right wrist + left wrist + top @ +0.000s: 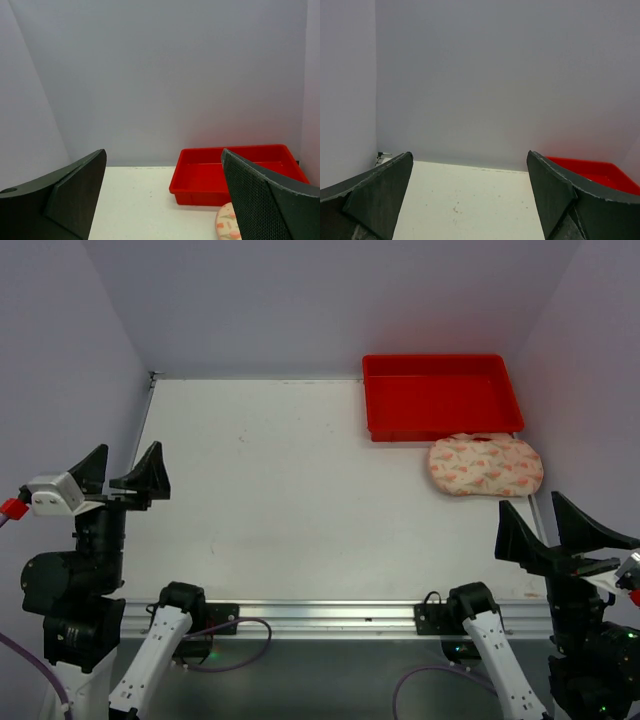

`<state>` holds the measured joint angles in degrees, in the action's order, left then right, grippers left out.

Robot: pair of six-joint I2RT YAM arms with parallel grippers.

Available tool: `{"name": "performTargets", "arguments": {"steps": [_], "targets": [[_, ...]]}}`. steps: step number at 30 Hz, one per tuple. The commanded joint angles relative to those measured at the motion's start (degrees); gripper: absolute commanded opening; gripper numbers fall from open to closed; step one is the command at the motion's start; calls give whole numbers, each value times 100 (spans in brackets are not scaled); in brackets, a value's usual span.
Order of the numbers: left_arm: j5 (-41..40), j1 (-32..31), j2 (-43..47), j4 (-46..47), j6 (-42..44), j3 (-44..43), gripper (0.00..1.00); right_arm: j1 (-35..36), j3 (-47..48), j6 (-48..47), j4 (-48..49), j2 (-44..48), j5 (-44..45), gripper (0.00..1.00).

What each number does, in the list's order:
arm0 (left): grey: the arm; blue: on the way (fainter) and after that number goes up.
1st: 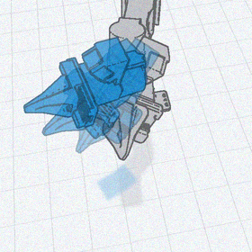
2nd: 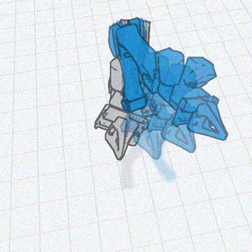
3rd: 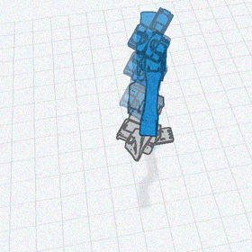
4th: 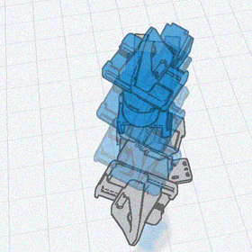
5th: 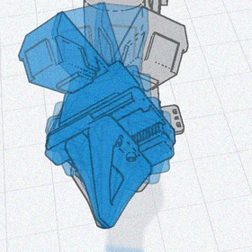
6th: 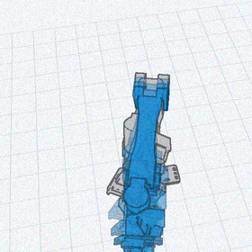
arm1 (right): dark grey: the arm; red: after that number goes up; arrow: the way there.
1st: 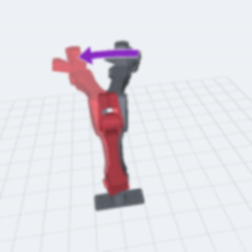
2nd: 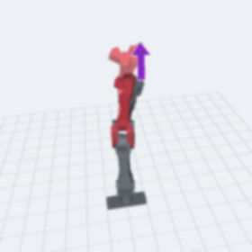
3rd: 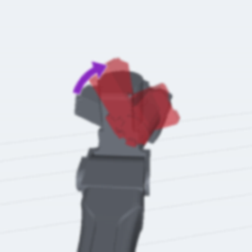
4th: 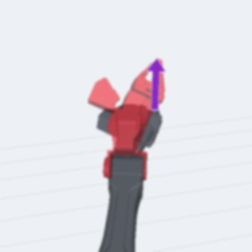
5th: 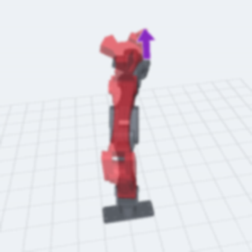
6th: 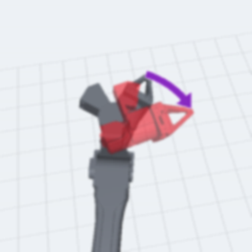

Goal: Unzip the laundry bag and remove the bra

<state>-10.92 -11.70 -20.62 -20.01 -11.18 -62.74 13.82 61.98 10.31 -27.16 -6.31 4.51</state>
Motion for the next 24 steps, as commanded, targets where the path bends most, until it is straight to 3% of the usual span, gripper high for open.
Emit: {"name": "performTargets", "arguments": {"steps": [1,6,11,16,20,21,24], "targets": [[72,-25,-170,-108,-77,122,100,6,-36,111,-53,-46,-109,99],[204,-25,-424,-161,-244,349,100,6,-238,654,-176,-397,58,99],[441,-25,-881,-205,-604,789,100,6,-748,1359,-281,-1205,-425,99],[907,-16,-1523,-152,-736,1185,100,6,-933,1931,-247,-2777,-776,99],[934,-16,-1805,14,-728,1492,100,6,-863,2150,-324,-4139,109,99],[916,-16,-1875,15,-719,1536,100,-2,-810,2221,-395,-4429,790,99],[864,-16,-1902,102,-701,1694,100,-81,-556,2441,-545,-5572,1533,99]]}}
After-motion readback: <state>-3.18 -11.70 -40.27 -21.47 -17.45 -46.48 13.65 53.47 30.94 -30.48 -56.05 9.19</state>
